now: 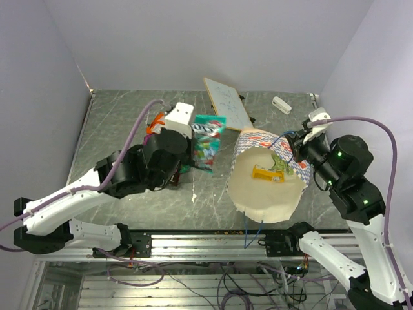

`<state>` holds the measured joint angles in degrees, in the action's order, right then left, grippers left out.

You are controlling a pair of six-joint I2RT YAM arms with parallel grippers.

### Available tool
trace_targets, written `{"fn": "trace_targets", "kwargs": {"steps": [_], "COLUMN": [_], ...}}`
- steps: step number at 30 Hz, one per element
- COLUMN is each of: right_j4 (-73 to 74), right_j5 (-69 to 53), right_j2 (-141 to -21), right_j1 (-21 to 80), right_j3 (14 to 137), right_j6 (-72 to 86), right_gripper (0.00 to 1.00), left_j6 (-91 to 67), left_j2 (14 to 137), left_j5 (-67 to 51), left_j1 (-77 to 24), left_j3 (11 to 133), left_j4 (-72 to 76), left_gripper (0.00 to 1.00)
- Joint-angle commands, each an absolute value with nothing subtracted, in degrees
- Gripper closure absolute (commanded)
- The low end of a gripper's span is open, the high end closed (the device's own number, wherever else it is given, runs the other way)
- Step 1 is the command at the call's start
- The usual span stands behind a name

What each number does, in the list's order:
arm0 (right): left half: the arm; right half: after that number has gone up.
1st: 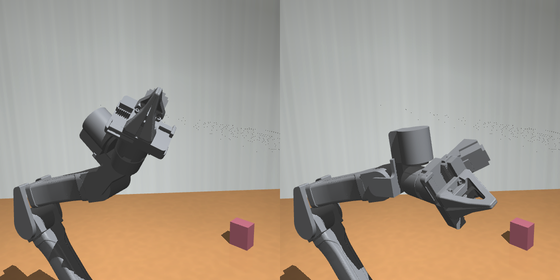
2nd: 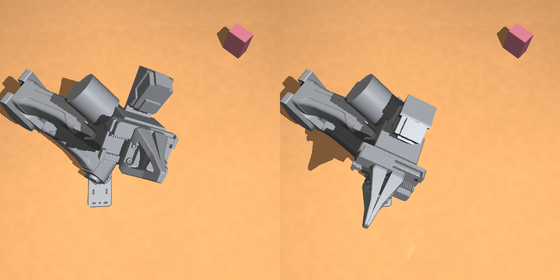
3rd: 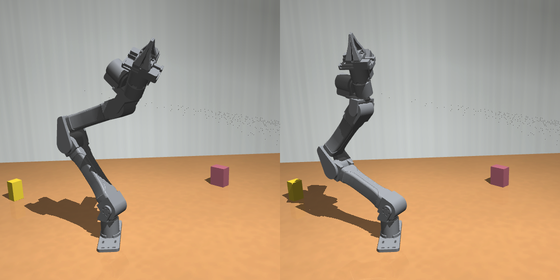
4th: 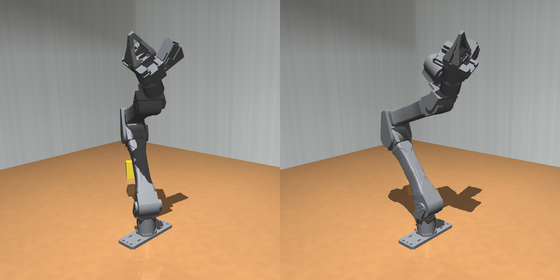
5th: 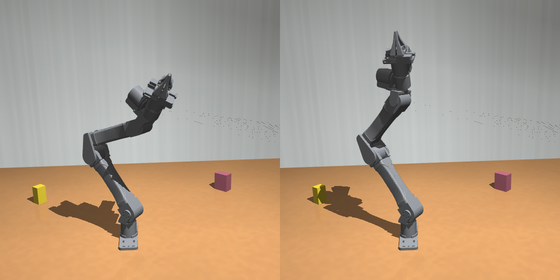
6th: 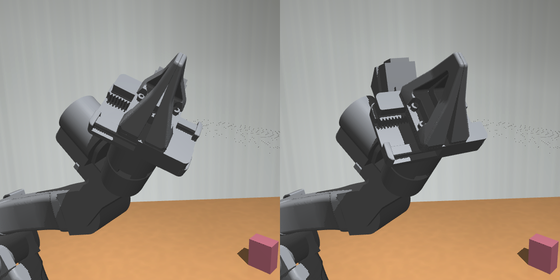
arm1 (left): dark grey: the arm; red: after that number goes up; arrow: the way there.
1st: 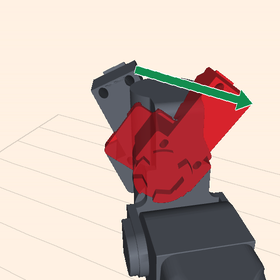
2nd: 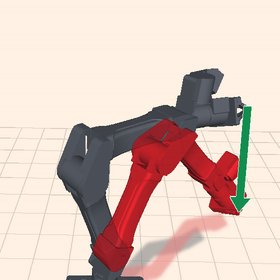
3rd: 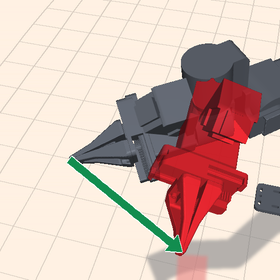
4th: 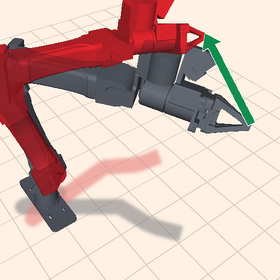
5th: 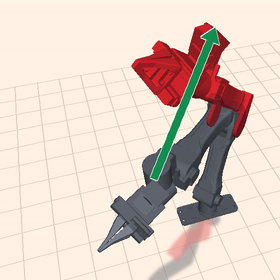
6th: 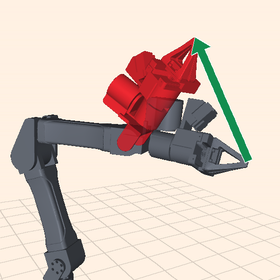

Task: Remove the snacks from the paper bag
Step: Place the snack at the center of the board.

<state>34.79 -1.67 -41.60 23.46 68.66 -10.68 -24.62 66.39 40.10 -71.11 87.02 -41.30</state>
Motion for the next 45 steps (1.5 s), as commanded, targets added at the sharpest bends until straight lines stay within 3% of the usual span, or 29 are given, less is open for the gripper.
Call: {"fn": "trace_targets", "kwargs": {"steps": [1, 9, 16, 25, 37, 42, 45], "right_j4": [35.5, 37.1, 35.2, 33.8, 34.5, 34.2, 33.9], "right_j5": [-2.4, -8.2, -10.8, -13.7, -13.0, -13.2, -13.6], "right_j2": [-41.9, -44.1, -41.2, -37.9, -35.3, -35.6, -36.0], "right_j1": [23.5, 23.5, 23.5, 23.5, 23.5, 23.5, 23.5], "right_j3": [71.5, 73.5, 70.1, 67.3, 65.0, 64.8, 64.8], "right_j6": [-9.5, -10.6, -14.9, -15.7, -16.9, -17.0, -16.7], "right_gripper": [1.00, 1.00, 1.00, 1.00, 1.00, 1.00, 1.00], "left_j6": [-36.4, -51.5, -69.6, -83.2, -92.9, -94.5, -95.0], "left_j2": [69.3, 81.8, 83.1, 85.7, 85.9, 88.7, 88.8], "left_j5": [58.0, 56.7, 47.1, 41.0, 42.0, 39.0, 38.3], "left_j1": [-65.1, -50.2, -38.7, -32.5, -31.3, -30.3, -30.3], "left_j3": [91.5, 93.5, 82.9, 75.3, 70.3, 71.7, 71.3], "left_j4": [-51.4, -59.9, -59.4, -58.5, -51.9, -52.3, -52.2], "left_gripper": [0.93, 0.93, 0.93, 0.93, 0.92, 0.78, 0.61]}}
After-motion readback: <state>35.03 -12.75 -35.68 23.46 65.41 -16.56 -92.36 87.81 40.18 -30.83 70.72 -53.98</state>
